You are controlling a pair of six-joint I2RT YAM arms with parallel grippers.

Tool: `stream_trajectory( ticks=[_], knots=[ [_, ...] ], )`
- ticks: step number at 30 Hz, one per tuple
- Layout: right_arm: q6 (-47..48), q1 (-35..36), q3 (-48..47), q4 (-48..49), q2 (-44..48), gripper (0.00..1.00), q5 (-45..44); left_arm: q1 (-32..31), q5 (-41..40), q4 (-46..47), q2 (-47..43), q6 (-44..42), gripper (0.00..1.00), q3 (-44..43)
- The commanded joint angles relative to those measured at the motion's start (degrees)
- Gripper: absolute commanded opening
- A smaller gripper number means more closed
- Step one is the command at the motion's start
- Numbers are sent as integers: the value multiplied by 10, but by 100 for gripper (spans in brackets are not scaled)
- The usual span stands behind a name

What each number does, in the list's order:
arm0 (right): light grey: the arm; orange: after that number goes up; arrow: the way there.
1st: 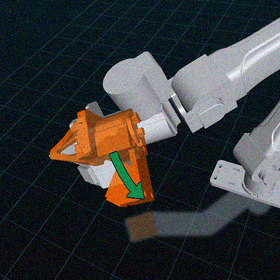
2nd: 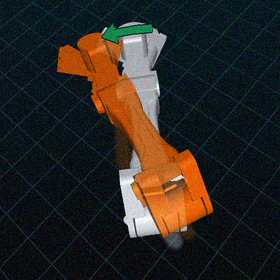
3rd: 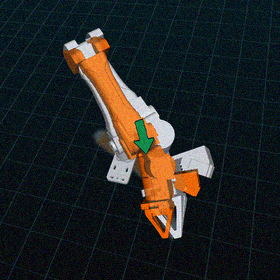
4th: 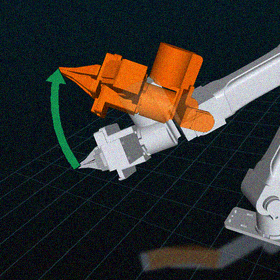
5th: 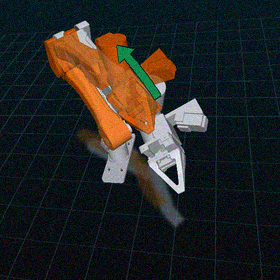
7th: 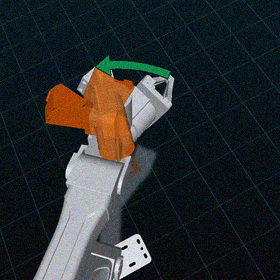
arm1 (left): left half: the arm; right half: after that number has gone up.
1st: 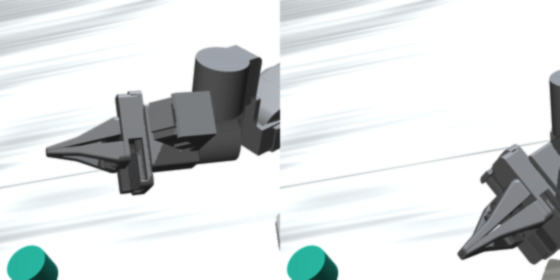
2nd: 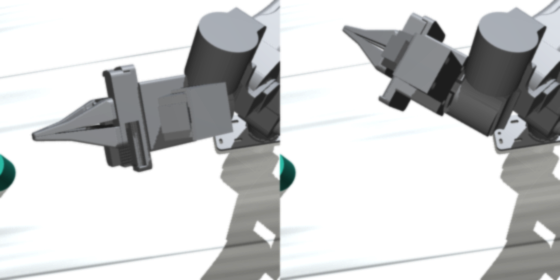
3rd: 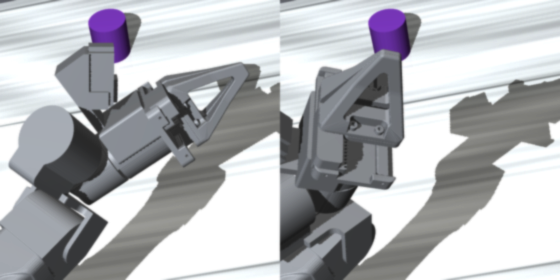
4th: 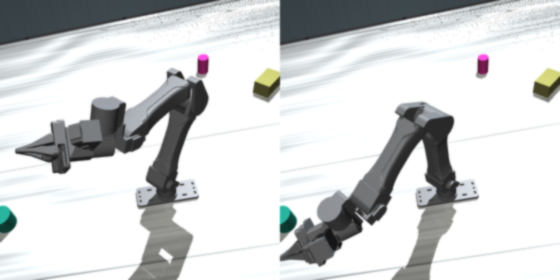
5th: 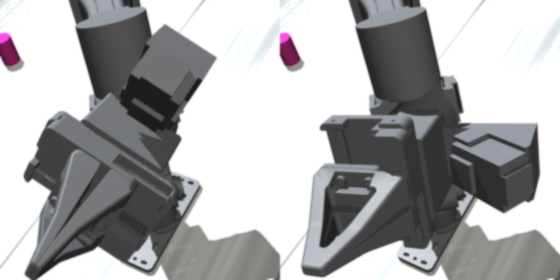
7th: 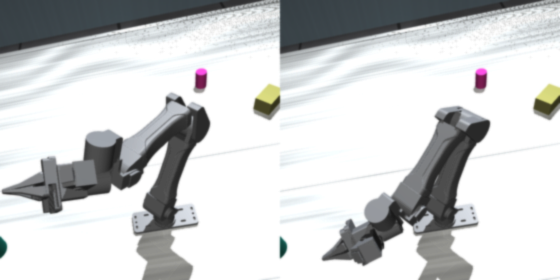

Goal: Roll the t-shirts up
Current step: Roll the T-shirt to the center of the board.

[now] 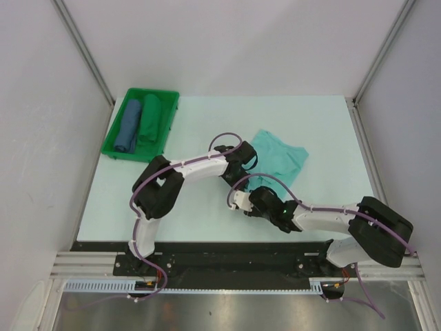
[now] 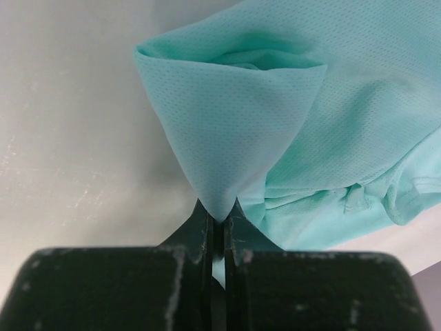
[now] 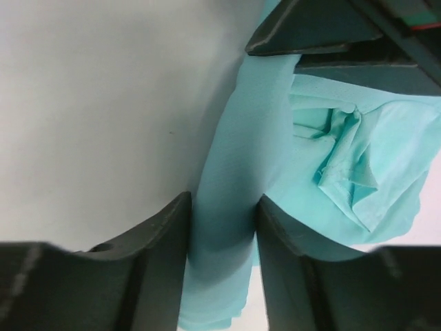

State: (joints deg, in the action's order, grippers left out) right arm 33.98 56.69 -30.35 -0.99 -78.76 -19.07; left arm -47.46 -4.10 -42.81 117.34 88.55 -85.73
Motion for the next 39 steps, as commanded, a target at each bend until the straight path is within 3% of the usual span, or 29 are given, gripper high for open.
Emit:
stream_trajectory(
  ticks=[1,3,6,9,10,13,16,20,24,32,36,39],
  knots=[
    [-8,-30,-2,18,-8,43,32,10,-9,-25,11,-20,0,13],
    [-15,-52,-5,13,9,40,69,11,-9,-18,4,-24,1,21],
    [-23,-92,-18,-38,40,34,173,14,-19,3,-14,-36,12,36],
    [-26,-170,-36,-76,53,33,310,18,-27,60,-47,-58,37,70],
    [-27,-215,-41,-85,49,33,379,20,-28,76,-61,-64,54,81],
    [-14,-294,-76,-138,7,31,519,23,-42,167,-116,-80,85,142],
    [2,-339,-114,-191,-49,28,620,25,-69,243,-171,-99,92,201],
    [10,-391,-154,-246,-114,26,696,24,-89,362,-228,-110,92,306],
    [7,-429,-203,-276,-181,25,729,18,-100,455,-239,-131,89,355],
    [14,-468,-289,-377,-290,25,765,-5,-86,602,-191,-138,81,383],
    [4,-479,-308,-393,-322,24,778,-7,-80,625,-152,-134,67,375],
    [-3,-486,-321,-402,-339,24,783,-13,-86,617,-141,-128,65,365]
  ],
)
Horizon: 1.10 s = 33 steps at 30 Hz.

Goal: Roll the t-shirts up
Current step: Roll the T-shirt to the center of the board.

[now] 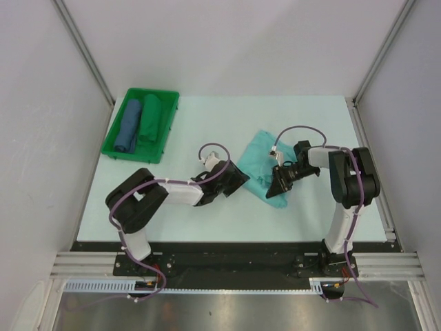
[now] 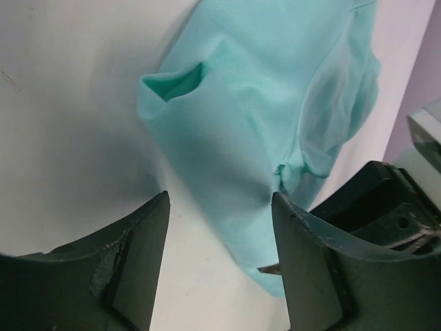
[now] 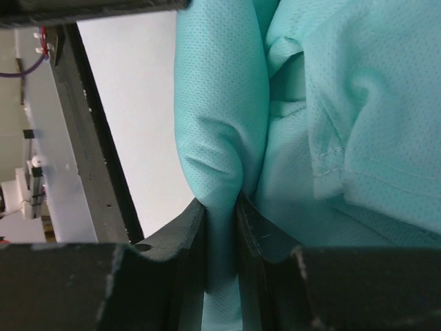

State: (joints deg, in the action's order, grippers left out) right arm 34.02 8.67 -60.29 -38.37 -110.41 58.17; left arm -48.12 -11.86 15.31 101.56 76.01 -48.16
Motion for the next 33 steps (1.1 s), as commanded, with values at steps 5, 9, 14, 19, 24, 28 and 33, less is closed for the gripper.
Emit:
stream_trajectory(
  ticks=[5,9,14,19,24,28,33],
  knots=[
    [-6,-13,-42,-50,-47,24,18,-16,-21,27,33,12,64,-15],
    [-5,-16,-50,-55,-55,24,19,-20,-30,23,50,22,65,-25],
    [-4,-17,-52,-58,-56,24,19,-22,-53,-44,72,34,60,-63],
    [-11,-23,-54,-54,-58,22,15,-25,-62,-121,87,54,29,-107],
    [-17,-26,-53,-40,-46,39,-19,-23,-75,-224,91,65,0,-141],
    [-56,-9,-52,17,8,58,-74,-9,-106,-324,80,72,0,-171],
    [-92,45,-40,119,73,65,-191,16,-117,-346,28,83,0,-101]
  ],
)
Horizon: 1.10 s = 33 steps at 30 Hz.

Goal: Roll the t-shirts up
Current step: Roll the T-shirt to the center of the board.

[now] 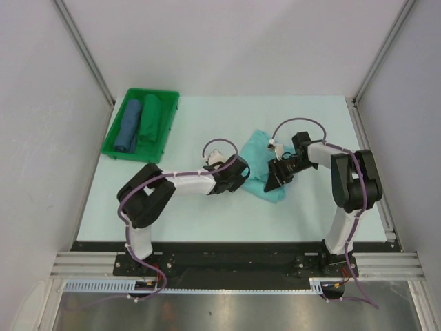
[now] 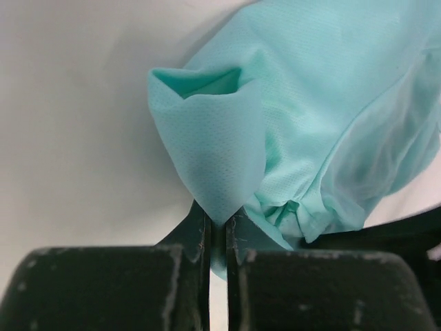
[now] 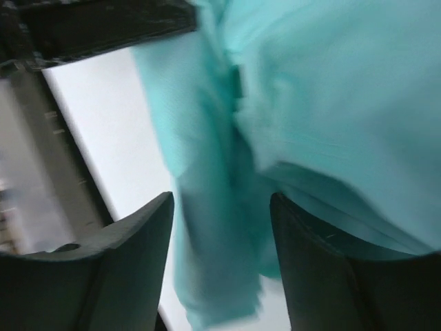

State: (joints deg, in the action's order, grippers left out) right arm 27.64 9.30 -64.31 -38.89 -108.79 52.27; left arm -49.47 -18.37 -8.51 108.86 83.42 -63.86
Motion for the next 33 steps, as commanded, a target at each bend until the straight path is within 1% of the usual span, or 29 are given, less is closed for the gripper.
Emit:
stream_trajectory(
  ticks=[1,2,4,5,7,8,10,11,12,13,14,15,16,17,18,19,20,22,24,26,27,28,29,30,31,32,33],
  knots=[
    [-35,48,2,137,72,65,-150,32,-52,-106,-67,10,0,68],
    [-40,73,4,148,80,65,-182,37,-54,-106,-78,10,0,80],
    [-45,98,19,181,99,66,-221,40,-56,-114,-98,13,0,111],
    [-48,129,27,194,126,67,-260,46,-58,-115,-116,11,0,120],
    [-54,161,50,221,153,68,-306,50,-65,-136,-133,10,0,141],
    [-56,193,56,228,177,68,-328,55,-69,-144,-151,11,0,147],
    [-55,231,78,250,203,69,-382,60,-74,-150,-167,11,0,167],
    [-52,245,87,257,216,69,-393,65,-72,-133,-172,5,0,174],
    [-51,274,100,280,247,69,-406,68,-59,-124,-180,-14,0,184],
    [-50,289,125,294,262,70,-437,73,-52,-116,-180,-25,0,183],
    [-46,329,140,320,290,70,-460,80,-45,-107,-177,-50,0,178],
    [-43,351,153,333,301,70,-487,83,-29,-101,-173,-66,0,173],
    [-34,378,168,347,313,69,-546,86,-22,-105,-168,-76,0,164],
    [-29,402,195,360,321,70,-575,92,-12,-112,-159,-100,0,154],
    [-22,446,204,383,326,70,-605,95,-3,-118,-141,-109,0,135],
    [-9,463,212,383,323,70,-651,97,15,-121,-132,-120,0,126],
    [-5,477,217,405,317,70,-671,100,22,-125,-125,-134,0,120],
    [0,505,217,414,290,70,-709,104,39,-132,-110,-143,0,107],
    [7,517,216,426,272,70,-733,107,45,-132,-107,-153,0,105],
    [-2,512,213,416,263,71,-724,112,54,-128,-104,-153,0,108],
    [-9,504,208,408,266,72,-694,112,57,-120,-103,-154,0,114],
    [-15,472,203,396,282,73,-667,114,60,-117,-103,-154,0,116],
    [-29,456,196,359,289,74,-636,115,62,-118,-101,-155,0,116],
    [-37,433,178,341,297,74,-572,115,62,-118,-98,-156,0,113],
    [-44,413,168,322,302,75,-537,116,62,-118,-95,-157,0,113],
    [-52,376,161,294,309,75,-504,116,62,-120,-91,-157,0,111],
    [-64,362,148,284,311,76,-457,116,63,-120,-90,-157,0,109]
  ],
)
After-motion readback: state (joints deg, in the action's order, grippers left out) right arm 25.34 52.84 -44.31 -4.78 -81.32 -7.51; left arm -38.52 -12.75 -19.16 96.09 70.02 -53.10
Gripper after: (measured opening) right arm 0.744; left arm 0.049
